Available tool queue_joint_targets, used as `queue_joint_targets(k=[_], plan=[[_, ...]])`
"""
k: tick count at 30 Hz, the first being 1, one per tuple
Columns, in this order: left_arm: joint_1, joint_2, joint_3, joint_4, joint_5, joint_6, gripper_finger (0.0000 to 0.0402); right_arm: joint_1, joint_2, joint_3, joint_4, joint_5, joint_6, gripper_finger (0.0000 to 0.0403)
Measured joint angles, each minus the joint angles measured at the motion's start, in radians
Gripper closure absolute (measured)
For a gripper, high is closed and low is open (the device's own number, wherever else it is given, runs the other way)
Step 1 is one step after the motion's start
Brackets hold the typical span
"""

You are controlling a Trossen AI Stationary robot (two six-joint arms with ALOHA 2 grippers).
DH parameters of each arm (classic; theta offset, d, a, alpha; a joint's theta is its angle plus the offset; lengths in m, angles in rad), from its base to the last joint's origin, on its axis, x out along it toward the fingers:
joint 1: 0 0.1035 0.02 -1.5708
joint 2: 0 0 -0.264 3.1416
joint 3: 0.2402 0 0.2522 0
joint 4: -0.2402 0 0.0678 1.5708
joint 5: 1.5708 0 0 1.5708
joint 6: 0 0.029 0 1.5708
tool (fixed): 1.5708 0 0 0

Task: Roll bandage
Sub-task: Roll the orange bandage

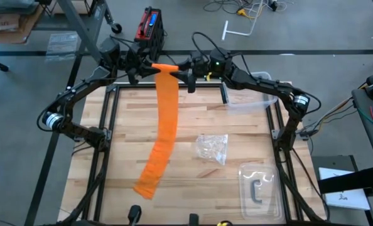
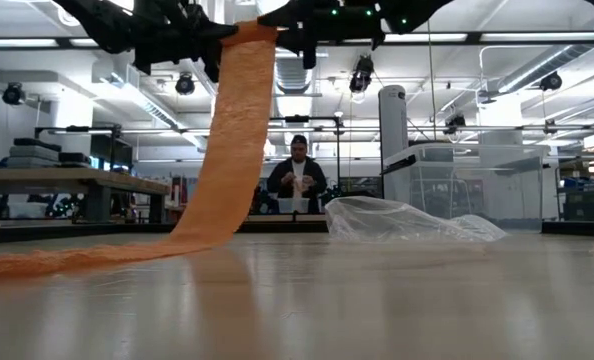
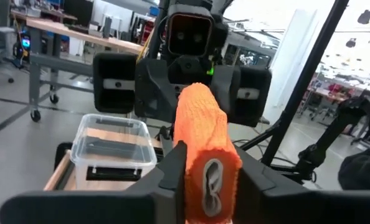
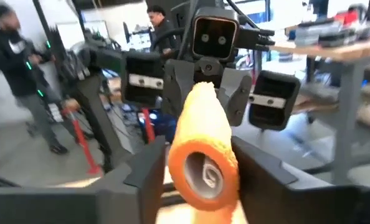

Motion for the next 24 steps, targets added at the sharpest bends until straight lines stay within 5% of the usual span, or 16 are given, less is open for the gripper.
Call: queue_joint_targets(k=[8,24], plan=[[-0.018,0.000,0.000,-0.003,-0.063,0.149,0.0338,-0.012,0.004,0.000,-0.003,-0.011,0.222,0.0123],[-0.016,-0.003,0.001,0.000,-0.059,0.580,0.0339,-0.016,0.008,0.000,-0.003,-0.010,0.398,0.0141]])
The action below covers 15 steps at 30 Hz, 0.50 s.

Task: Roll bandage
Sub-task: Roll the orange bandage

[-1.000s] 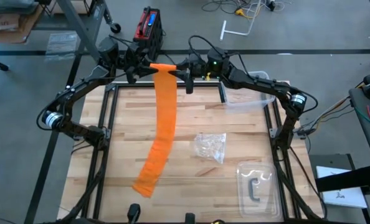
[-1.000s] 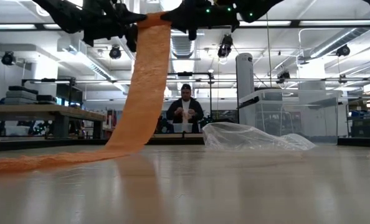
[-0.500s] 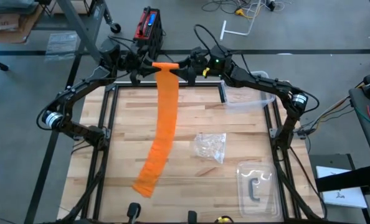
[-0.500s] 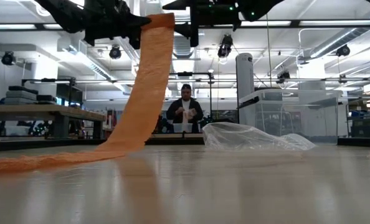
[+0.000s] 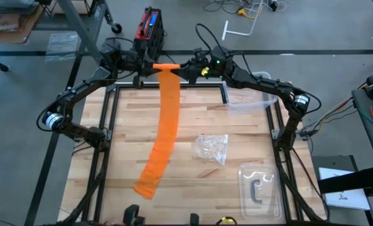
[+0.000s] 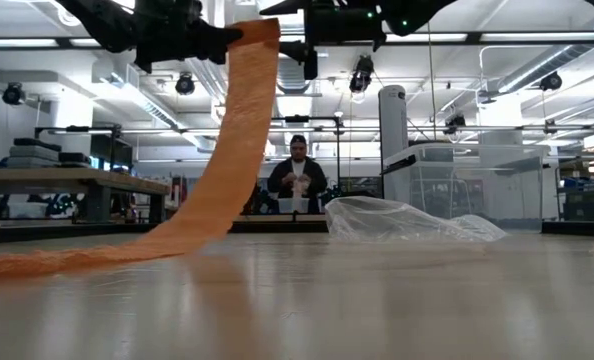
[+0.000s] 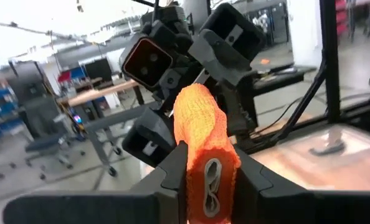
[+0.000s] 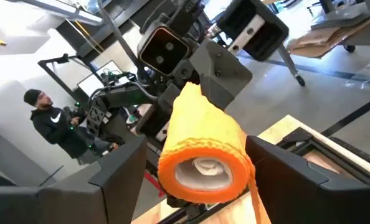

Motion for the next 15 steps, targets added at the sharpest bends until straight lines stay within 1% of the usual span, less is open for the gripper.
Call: queue_joint_targets(k=[3,8,12,15], plan=[[0.000,0.000,0.000,0.000,0.000,0.081,0.0332,0.000,0.000,0.000,0.001,0.000,0.021,0.0144],[0.000,-0.001,-0.005,-0.003,0.000,0.266,0.0332,0.000,0.000,0.000,0.007,0.000,0.036,0.0148],[0.000,-0.001,-0.005,-0.003,-0.001,0.299,0.0335,0.000,0.001,0.000,0.007,0.004,0.025,0.0159],[0.000,-0.001,-0.006,-0.004,-0.022,0.316,0.0329,0.000,0.001,0.000,0.008,0.012,0.023,0.0176]])
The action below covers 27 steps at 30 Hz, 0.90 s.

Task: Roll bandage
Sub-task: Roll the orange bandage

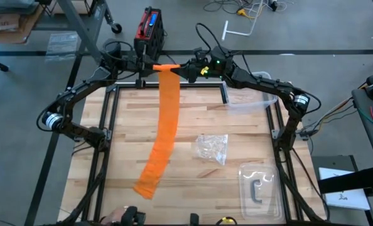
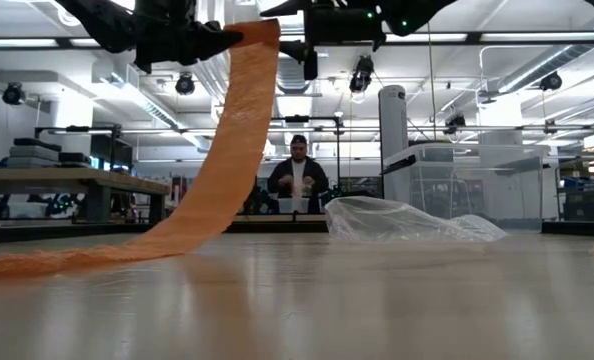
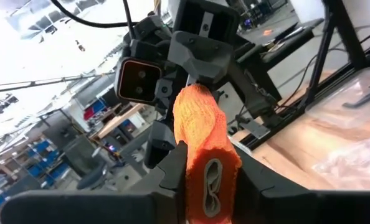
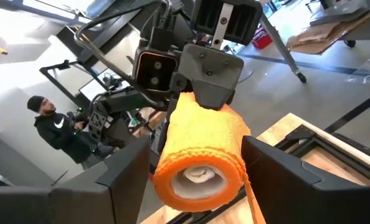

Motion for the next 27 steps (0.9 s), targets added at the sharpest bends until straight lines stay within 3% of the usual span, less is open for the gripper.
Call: queue_joint_targets(k=[7,12,18,27], plan=[[0.000,0.000,0.000,0.000,-0.003,-0.004,0.0307,0.000,0.000,0.000,0.000,0.012,-0.042,0.0235],[0.000,0.000,0.000,0.001,-0.009,-0.073,0.0284,0.001,0.000,0.000,-0.001,0.059,-0.194,0.0274],[0.017,-0.013,0.000,0.001,-0.008,-0.380,0.0232,0.002,0.001,0.000,0.002,0.086,-0.387,0.0299],[0.032,-0.056,0.000,0.040,0.013,-0.782,0.0149,0.014,0.001,0.000,0.070,0.090,-0.606,0.0303]])
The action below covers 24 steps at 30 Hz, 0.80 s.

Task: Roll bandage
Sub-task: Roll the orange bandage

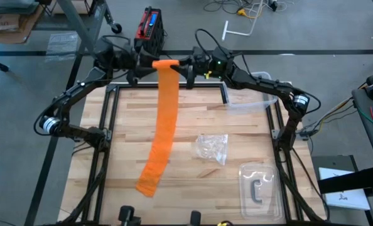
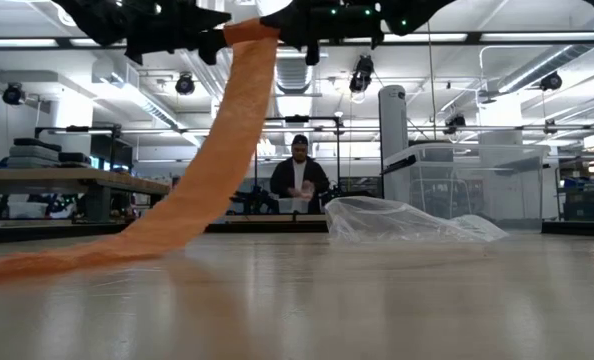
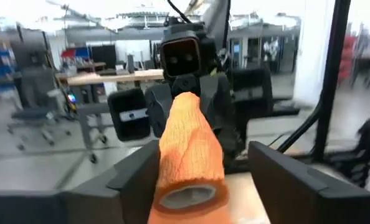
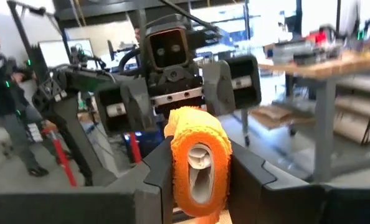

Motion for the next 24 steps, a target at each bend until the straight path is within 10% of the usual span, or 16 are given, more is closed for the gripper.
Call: queue_joint_targets(k=[11,24], plan=[[-0.003,0.007,0.013,0.022,0.006,-0.101,0.0108,0.048,0.001,0.000,0.032,0.022,-0.208,0.0312],[-0.016,0.012,0.013,0.006,0.021,-0.021,0.0150,0.051,0.001,0.000,0.036,0.050,-0.222,0.0315]])
